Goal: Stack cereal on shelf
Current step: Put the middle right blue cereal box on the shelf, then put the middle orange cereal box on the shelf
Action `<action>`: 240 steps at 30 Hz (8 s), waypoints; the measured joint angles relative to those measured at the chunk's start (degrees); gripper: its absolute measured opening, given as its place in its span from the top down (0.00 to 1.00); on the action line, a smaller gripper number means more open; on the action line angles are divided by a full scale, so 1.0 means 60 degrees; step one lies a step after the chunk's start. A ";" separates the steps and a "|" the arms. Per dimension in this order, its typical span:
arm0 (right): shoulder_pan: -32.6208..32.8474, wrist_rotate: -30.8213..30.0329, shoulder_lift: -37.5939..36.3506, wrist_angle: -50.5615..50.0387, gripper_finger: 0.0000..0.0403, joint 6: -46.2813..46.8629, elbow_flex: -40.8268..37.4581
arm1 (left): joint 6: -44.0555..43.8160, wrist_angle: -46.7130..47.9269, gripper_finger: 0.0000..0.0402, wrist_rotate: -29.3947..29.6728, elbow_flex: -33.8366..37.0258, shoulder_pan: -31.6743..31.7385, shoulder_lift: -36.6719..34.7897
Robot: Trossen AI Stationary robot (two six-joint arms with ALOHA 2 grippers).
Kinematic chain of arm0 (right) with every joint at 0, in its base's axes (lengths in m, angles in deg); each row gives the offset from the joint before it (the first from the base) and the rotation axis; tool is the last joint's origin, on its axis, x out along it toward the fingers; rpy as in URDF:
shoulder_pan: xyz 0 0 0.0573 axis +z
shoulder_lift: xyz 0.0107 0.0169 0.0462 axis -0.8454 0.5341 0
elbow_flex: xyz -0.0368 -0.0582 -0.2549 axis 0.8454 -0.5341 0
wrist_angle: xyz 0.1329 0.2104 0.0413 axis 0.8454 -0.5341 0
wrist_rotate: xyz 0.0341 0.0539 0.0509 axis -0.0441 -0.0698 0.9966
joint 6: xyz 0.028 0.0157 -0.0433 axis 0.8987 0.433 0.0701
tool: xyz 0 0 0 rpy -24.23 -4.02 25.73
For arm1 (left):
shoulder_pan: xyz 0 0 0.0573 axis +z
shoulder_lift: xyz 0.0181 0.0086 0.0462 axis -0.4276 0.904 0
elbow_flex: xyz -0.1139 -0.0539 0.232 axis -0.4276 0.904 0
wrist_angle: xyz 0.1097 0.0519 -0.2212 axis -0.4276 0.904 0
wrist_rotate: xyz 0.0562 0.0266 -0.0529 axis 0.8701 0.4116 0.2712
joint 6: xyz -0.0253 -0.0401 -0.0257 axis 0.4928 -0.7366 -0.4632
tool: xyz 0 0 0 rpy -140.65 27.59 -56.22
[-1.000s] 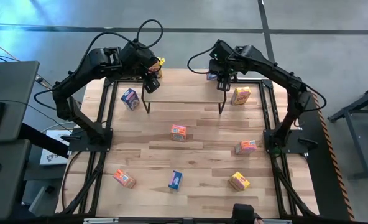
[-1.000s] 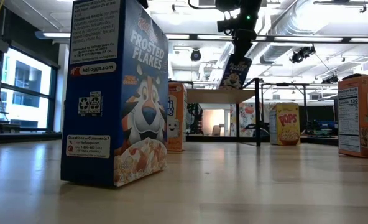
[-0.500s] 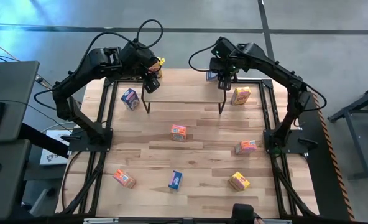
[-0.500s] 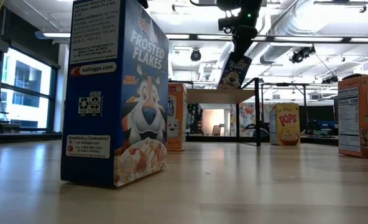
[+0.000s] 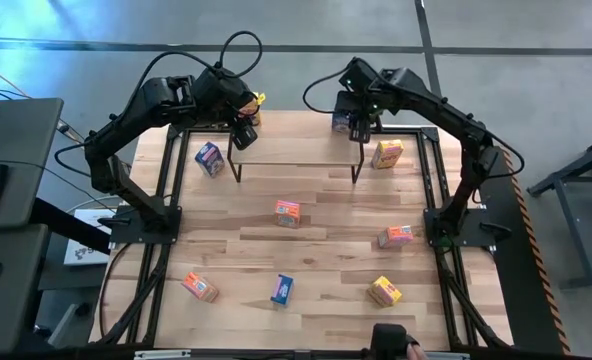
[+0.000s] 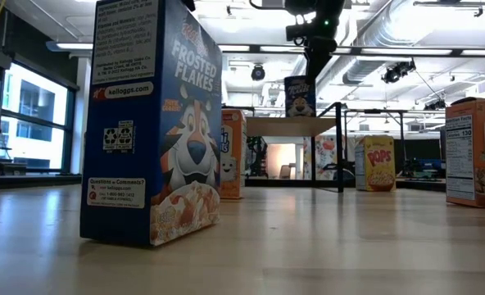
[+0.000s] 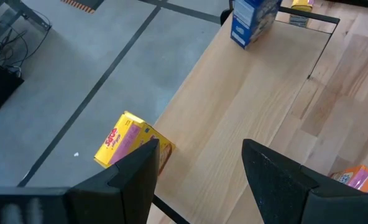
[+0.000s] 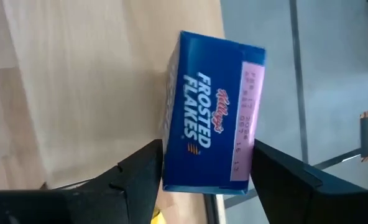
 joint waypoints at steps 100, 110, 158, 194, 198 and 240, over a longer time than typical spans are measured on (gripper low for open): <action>0.3818 0.0104 -0.2991 -0.2099 0.44 0.4299 0.0011 | 0.0739 -0.2273 0.45 -0.1647 0.3947 -0.3018 -0.0021; 0.3843 0.0101 -0.2991 -0.2061 0.44 0.4299 0.0011 | 0.0838 -0.3674 0.45 -0.1759 0.5447 -0.3000 -0.0007; 0.3843 0.0097 -0.2983 -0.2024 0.44 0.4455 0.0007 | 0.1082 -0.6070 0.45 -0.2987 0.7340 -0.2920 0.1007; 0.3842 0.0097 -0.2983 -0.2028 0.44 0.4441 0.0004 | 0.0900 -0.5624 0.45 -0.3020 0.7308 -0.2909 0.1211; 0.3841 0.0097 -0.2983 -0.2028 0.44 0.4441 0.0004 | 0.0911 -0.5588 0.45 -0.3064 0.7315 -0.2909 0.1502; 0.3842 0.0021 -0.2983 -0.1995 0.44 0.4532 0.0004 | 0.2296 -0.3359 0.66 -0.3383 0.3495 -0.2166 0.1435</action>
